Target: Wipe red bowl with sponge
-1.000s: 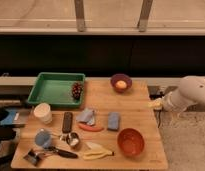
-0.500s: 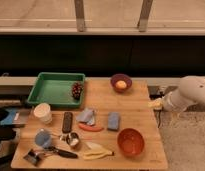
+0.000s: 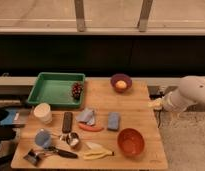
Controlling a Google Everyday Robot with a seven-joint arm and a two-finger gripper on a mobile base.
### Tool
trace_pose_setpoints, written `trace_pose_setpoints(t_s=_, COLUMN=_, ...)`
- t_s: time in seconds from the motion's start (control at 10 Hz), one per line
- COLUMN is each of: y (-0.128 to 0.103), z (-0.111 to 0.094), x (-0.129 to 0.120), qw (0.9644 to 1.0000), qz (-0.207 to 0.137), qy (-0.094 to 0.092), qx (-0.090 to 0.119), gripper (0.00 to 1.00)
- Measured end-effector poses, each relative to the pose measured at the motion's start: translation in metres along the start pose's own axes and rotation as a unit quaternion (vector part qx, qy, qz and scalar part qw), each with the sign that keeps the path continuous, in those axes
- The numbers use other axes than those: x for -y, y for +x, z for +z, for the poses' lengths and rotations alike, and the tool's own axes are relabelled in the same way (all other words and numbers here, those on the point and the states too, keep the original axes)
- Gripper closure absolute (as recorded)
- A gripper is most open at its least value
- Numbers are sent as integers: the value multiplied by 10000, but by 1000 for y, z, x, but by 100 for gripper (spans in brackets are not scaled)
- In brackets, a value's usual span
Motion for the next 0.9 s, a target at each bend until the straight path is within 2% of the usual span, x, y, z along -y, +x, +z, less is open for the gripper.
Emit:
trace_pose_setpoints(t_s=0.4, y=0, z=0, x=0, qw=10000, qz=-1, qy=-5, qx=-2, gripper=20)
trace_pose_setpoints(t_s=0.5, y=0, z=-1, x=0, qw=10000, qz=-14, qy=-55, qx=-23, gripper=20)
trace_pose_setpoints(t_s=0.7, y=4, z=-10, x=-9, qw=9992, qz=-291, qy=-272, qx=-89, gripper=20)
trace_pose_setpoints(t_s=0.9, y=17, z=-16, x=-40, qw=9963, qz=-744, qy=-391, qx=-170, gripper=20)
